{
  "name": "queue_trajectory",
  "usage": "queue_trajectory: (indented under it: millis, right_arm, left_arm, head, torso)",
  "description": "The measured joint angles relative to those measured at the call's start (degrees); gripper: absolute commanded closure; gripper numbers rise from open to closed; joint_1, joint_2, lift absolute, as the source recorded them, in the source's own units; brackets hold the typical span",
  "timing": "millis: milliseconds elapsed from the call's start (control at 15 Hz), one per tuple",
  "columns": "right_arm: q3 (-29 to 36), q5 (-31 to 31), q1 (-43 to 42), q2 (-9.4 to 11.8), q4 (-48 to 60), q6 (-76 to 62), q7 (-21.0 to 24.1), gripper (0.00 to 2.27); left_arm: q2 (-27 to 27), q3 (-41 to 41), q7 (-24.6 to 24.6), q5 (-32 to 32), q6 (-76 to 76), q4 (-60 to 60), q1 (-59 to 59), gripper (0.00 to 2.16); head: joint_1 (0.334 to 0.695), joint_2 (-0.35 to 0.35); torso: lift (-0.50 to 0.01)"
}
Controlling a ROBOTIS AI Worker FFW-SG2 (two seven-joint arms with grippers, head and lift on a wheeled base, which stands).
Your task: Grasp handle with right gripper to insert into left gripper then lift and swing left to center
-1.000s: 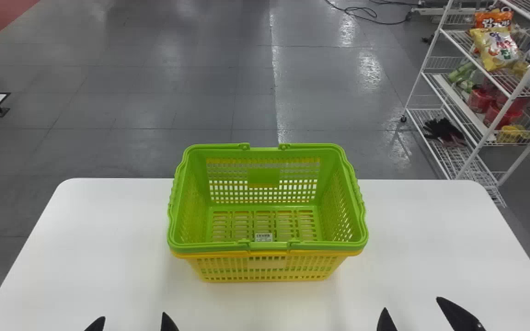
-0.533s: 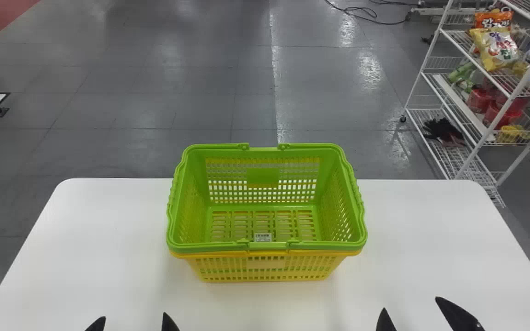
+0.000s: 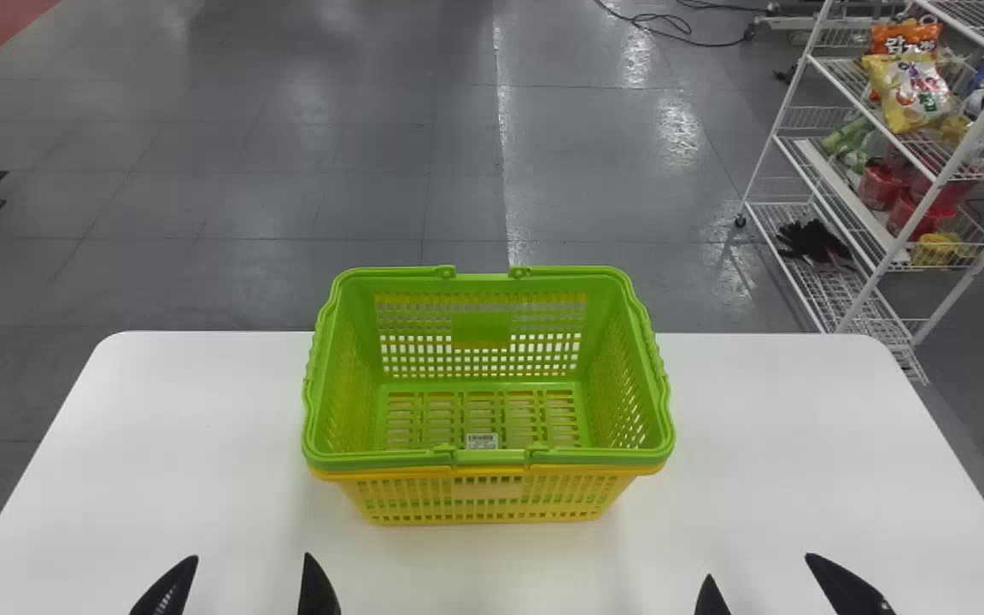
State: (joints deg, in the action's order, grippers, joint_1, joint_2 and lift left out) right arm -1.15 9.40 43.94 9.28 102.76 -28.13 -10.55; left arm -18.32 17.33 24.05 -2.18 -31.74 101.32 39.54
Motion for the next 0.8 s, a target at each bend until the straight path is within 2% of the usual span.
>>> queue_trajectory:
  millis: [333, 533, 800]
  right_arm:
    - [0.01, -0.29, 0.00, 0.03, -0.22, 0.08, -0.22, 0.05]
    - [0.01, -0.50, -0.15, 0.03, -0.56, 0.29, -0.32, 0.05]
    - [0.00, -0.54, -0.18, 0.09, -0.76, 0.33, -0.70, 0.06]
  left_arm:
    - [-0.79, -4.31, -2.49, -0.50, 11.18, 9.58, 0.68, 0.14]
    - [-1.99, -8.34, -7.30, -4.49, 21.77, 17.93, 1.56, 0.13]
    - [-3.54, -13.10, -11.23, -9.13, 37.24, 26.11, -0.72, 0.10]
  head:
    - [0.695, 0.002]
    - [0.695, 0.020]
    - [0.695, 0.043]
  torso:
    - [-0.093]
    - [-0.093]
    - [-0.093]
